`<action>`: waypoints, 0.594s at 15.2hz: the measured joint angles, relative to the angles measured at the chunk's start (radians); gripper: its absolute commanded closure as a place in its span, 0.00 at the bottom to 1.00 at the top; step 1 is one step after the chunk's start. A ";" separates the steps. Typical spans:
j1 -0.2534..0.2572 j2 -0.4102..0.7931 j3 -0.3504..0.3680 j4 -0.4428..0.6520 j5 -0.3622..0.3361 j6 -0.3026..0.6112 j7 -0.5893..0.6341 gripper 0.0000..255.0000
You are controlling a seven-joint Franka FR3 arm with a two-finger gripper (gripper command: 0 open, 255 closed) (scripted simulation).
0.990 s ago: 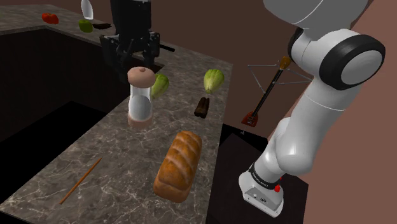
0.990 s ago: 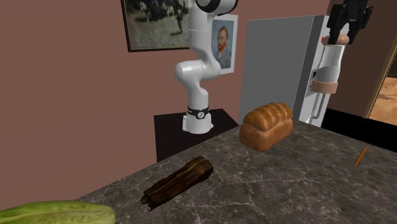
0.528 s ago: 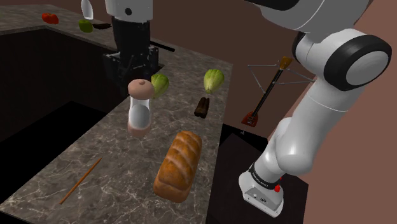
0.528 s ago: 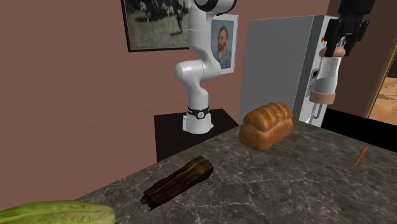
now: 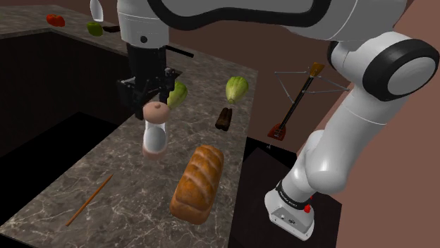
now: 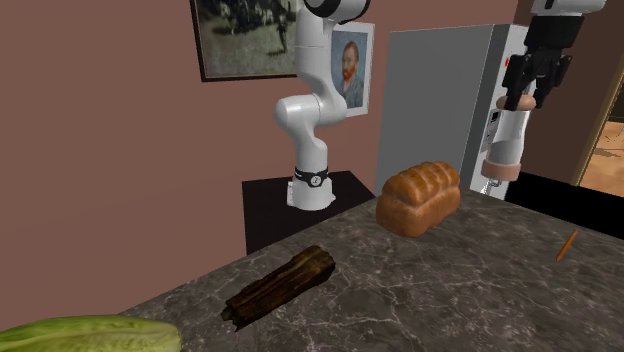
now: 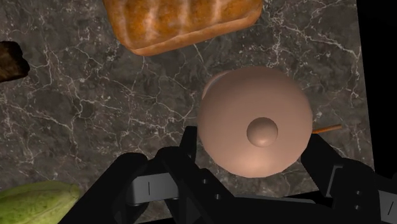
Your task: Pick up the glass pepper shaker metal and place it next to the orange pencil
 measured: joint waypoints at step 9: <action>0.000 0.001 0.000 -0.123 0.000 0.123 -0.003 1.00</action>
